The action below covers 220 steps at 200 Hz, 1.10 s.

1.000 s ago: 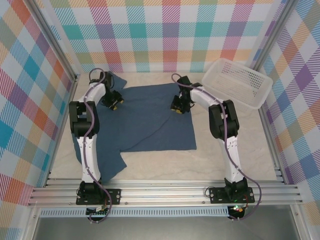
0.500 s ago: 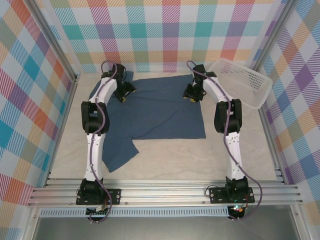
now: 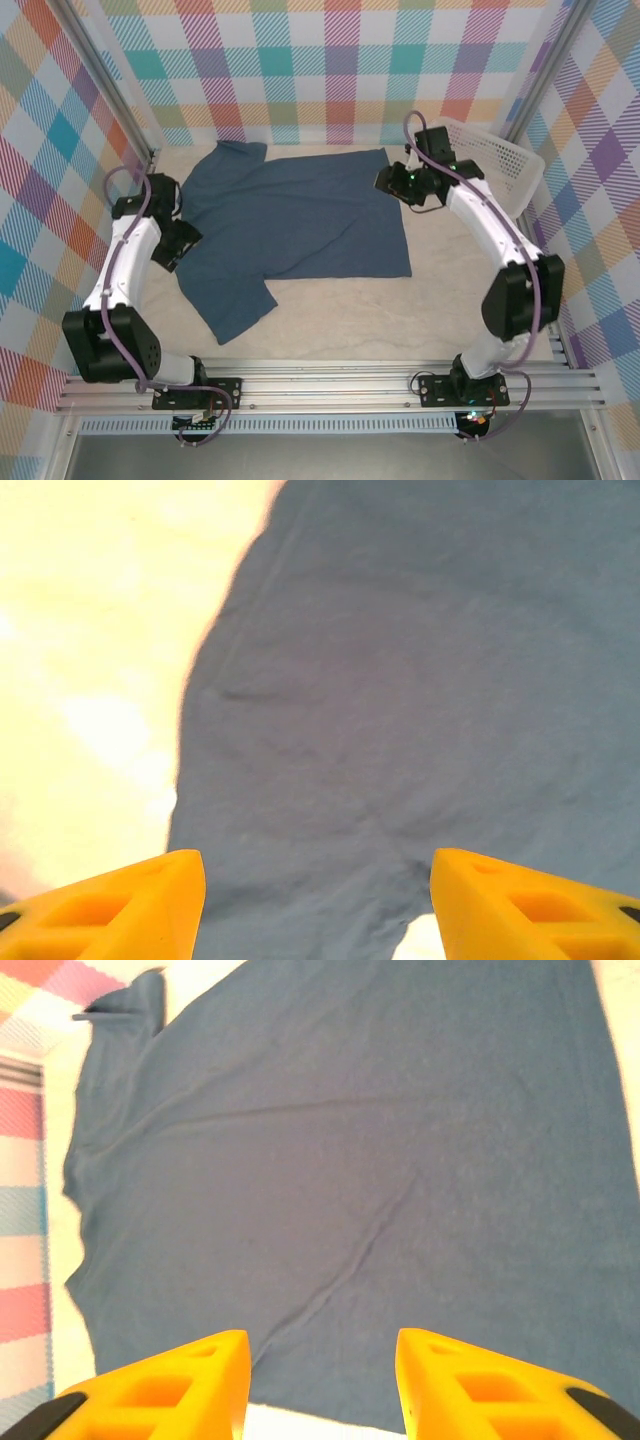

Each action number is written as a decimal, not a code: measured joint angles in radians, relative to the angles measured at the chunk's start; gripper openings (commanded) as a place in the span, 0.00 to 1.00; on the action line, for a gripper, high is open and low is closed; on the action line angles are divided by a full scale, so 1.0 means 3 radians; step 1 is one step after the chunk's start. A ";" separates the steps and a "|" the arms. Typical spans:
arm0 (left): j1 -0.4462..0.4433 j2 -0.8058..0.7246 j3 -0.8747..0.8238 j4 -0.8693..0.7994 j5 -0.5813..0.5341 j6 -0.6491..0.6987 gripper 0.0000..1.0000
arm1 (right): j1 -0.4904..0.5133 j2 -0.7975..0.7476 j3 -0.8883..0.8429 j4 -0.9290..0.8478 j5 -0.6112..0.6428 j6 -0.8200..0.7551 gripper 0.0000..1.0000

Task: Fold and stack the t-shirts

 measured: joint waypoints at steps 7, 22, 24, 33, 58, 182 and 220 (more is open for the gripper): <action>0.0001 -0.0100 -0.0126 -0.0009 0.0042 -0.0041 0.56 | 0.0000 -0.0130 -0.0189 0.0034 -0.0027 0.0006 0.42; -0.0019 -0.0333 -0.0440 -0.0065 0.0139 -0.0136 0.55 | 0.0000 -0.0333 -0.0593 0.0056 -0.0078 0.0028 0.42; -0.0022 -0.0365 -0.0487 -0.0078 0.0151 -0.0155 0.55 | 0.0000 -0.0355 -0.0645 0.0053 -0.0083 0.0028 0.41; -0.0037 -0.0490 -0.0678 -0.0137 0.0188 -0.0193 0.55 | 0.0000 -0.0420 -0.0849 0.0038 -0.0109 0.0037 0.41; -0.0209 -0.0674 -0.1104 -0.0249 0.0333 -0.0272 0.54 | 0.0000 -0.0481 -0.1264 -0.0034 -0.0198 0.0053 0.40; -0.1278 -0.0779 -0.2061 0.0009 0.0296 -0.0692 0.46 | -0.0098 -0.0497 -0.1801 -0.0055 -0.0314 0.0055 0.38; -0.1278 -0.0652 -0.2134 0.0341 0.0242 -0.0712 0.42 | -0.0098 -0.0525 -0.1815 -0.0056 -0.0324 0.0065 0.37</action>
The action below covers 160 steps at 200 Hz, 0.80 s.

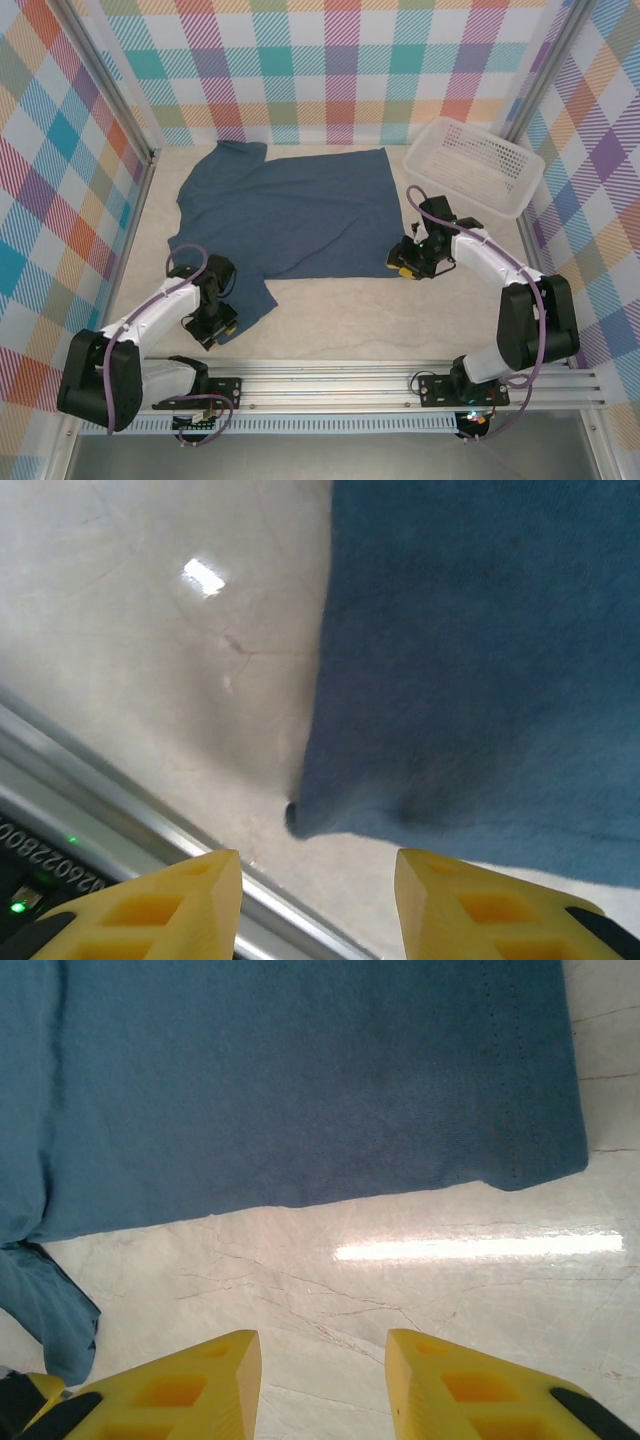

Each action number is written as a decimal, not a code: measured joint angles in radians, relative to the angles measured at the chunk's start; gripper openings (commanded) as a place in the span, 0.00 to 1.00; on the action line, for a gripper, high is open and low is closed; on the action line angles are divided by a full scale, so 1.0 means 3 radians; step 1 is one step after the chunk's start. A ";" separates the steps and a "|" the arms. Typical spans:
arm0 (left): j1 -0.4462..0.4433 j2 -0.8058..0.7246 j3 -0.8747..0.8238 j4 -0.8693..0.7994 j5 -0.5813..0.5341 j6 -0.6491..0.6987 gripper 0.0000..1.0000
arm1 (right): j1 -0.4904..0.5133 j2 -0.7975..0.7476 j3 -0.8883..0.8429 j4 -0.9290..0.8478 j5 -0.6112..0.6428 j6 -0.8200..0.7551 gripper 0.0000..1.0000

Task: Fold and stack the t-shirts

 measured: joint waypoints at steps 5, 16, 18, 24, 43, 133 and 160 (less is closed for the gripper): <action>0.0000 0.0013 -0.0020 0.0046 0.0000 -0.0005 0.41 | 0.0000 -0.0005 0.0000 0.0000 0.0000 0.0000 0.37; 0.0000 0.0043 -0.0065 0.0130 0.0014 -0.0015 0.39 | 0.0000 -0.0011 0.0000 -0.0001 0.0001 0.0000 0.37; 0.0000 0.0052 -0.0071 0.0144 0.0015 -0.0018 0.38 | 0.0000 -0.0014 0.0000 -0.0001 0.0001 0.0000 0.37; -0.0003 0.0080 -0.0089 0.0182 0.0023 -0.0027 0.35 | 0.0000 -0.0017 0.0000 -0.0001 0.0001 0.0000 0.37; -0.0004 0.0198 -0.0112 0.0298 0.0025 -0.0039 0.24 | 0.0000 -0.0017 -0.0001 -0.0001 0.0010 0.0000 0.37; -0.0069 -0.0116 0.0191 0.0060 -0.0244 -0.0134 0.00 | -0.0149 0.0039 -0.0131 -0.0014 0.0493 0.0202 0.35; -0.0069 -0.0338 0.0264 -0.0072 -0.0329 -0.0193 0.00 | -0.0158 0.0249 -0.0122 0.0015 0.0577 0.0267 0.33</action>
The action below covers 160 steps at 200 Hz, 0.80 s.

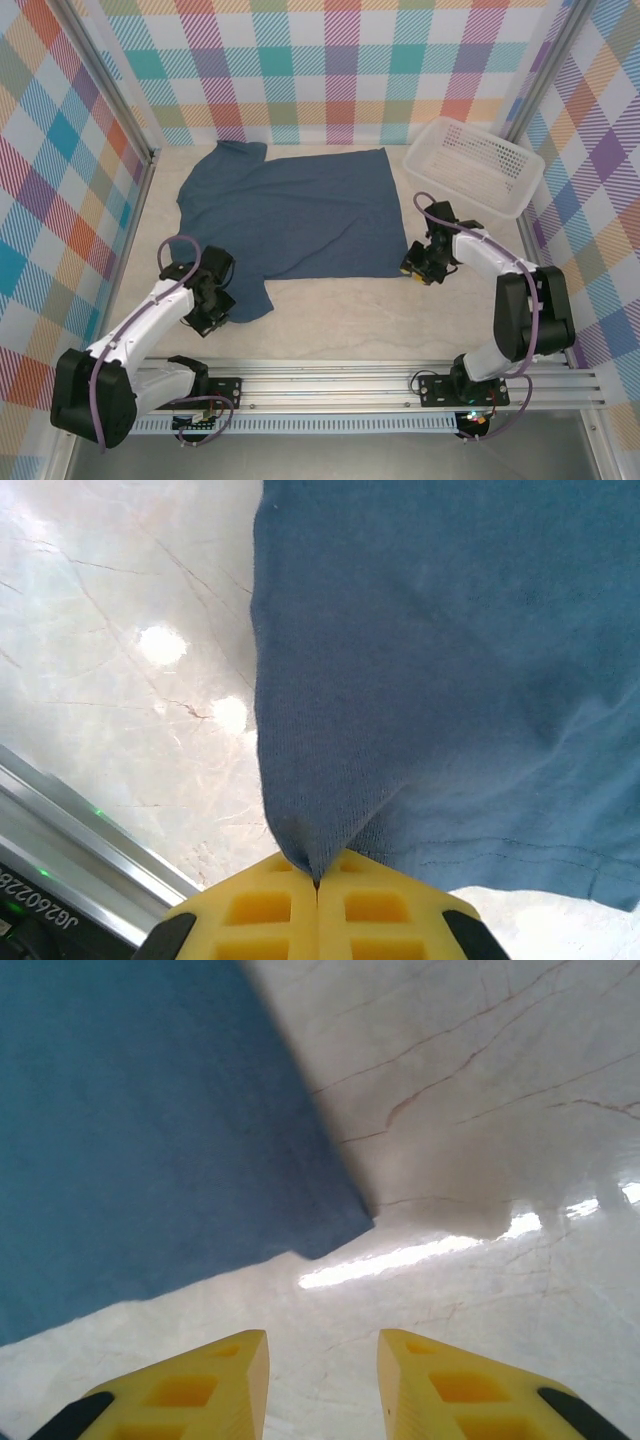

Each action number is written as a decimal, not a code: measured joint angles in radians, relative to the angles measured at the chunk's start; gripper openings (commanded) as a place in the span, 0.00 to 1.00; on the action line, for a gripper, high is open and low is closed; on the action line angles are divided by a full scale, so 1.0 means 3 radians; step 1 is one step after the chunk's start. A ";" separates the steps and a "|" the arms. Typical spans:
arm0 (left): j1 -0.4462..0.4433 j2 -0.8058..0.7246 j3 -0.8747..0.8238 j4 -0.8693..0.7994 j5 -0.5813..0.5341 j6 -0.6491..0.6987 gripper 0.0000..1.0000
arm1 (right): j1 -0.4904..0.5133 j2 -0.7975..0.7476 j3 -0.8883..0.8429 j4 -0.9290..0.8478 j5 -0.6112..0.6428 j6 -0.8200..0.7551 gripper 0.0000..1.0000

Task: Fold and stack the t-shirts

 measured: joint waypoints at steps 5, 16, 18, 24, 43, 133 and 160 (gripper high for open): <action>0.0000 -0.0011 0.0000 -0.0018 -0.0008 -0.0013 0.00 | 0.0000 0.0037 0.0000 0.0001 0.0005 0.0010 0.33; 0.0000 -0.0013 0.0000 -0.0057 -0.0019 -0.0028 0.00 | 0.0000 0.0118 0.0000 0.0013 0.0028 0.0022 0.32; 0.0000 -0.0011 0.0000 -0.0060 -0.0022 -0.0036 0.00 | 0.0000 0.0132 0.0000 0.0015 0.0027 0.0023 0.32; 0.0000 -0.0011 0.0000 -0.0078 -0.0028 -0.0043 0.00 | 0.0000 0.0163 0.0000 0.0020 0.0041 0.0024 0.32; 0.0000 -0.0017 0.0000 -0.0081 -0.0034 -0.0058 0.00 | -0.0001 0.0223 0.0004 0.0056 0.0080 0.0033 0.31; 0.0000 -0.0036 0.0000 -0.0155 -0.0036 -0.0060 0.00 | -0.0001 0.0519 0.0192 0.0219 0.0109 0.0019 0.16; 0.0000 -0.0036 0.0008 -0.0160 -0.0037 -0.0060 0.00 | -0.0001 0.0532 0.0197 0.0210 0.0117 0.0020 0.28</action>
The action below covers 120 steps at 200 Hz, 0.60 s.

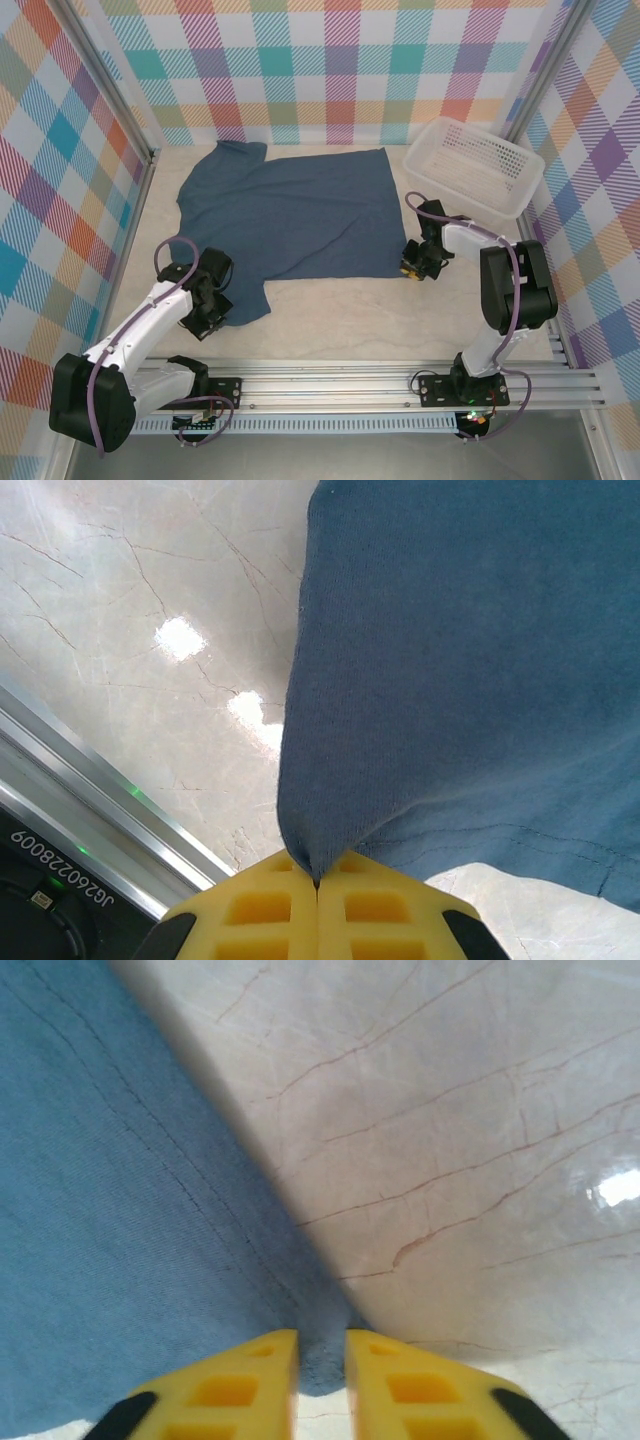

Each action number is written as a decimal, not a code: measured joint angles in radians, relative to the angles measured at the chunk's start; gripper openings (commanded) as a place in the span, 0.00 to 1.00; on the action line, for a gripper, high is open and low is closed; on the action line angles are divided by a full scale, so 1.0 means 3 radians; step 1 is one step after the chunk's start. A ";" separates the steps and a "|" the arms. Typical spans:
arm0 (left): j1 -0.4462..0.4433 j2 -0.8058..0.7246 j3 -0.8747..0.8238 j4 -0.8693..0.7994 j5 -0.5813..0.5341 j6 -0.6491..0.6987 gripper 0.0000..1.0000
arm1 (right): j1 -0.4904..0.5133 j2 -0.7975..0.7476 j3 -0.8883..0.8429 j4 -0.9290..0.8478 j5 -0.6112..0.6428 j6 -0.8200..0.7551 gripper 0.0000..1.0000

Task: Fold and stack the t-shirts

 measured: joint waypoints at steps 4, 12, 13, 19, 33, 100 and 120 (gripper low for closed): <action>0.0000 -0.0001 0.0005 -0.0004 0.0000 0.0000 0.00 | 0.0000 0.0000 0.0003 -0.0001 0.0003 -0.0005 0.29; 0.0000 0.0000 0.0019 -0.0008 0.0000 -0.0001 0.00 | 0.0000 -0.0003 0.0008 -0.0006 0.0011 -0.0001 0.29; 0.0000 -0.0001 0.0019 -0.0008 0.0000 -0.0001 0.00 | 0.0000 -0.0003 0.0008 -0.0008 0.0013 -0.0001 0.29; 0.0000 -0.0001 0.0029 -0.0008 0.0000 -0.0001 0.00 | 0.0000 -0.0004 0.0009 -0.0014 0.0023 -0.0001 0.29; 0.0000 -0.0001 0.0036 -0.0006 0.0001 -0.0004 0.00 | 0.0000 -0.0005 0.0014 -0.0041 0.0041 -0.0003 0.29; 0.0000 0.0000 0.0036 -0.0006 0.0001 -0.0013 0.00 | 0.0001 -0.0028 0.0025 -0.0111 0.0116 -0.0014 0.33; 0.0000 0.0000 0.0036 -0.0006 0.0003 -0.0013 0.00 | 0.0000 -0.0172 0.0025 -0.0223 0.0197 -0.0027 0.36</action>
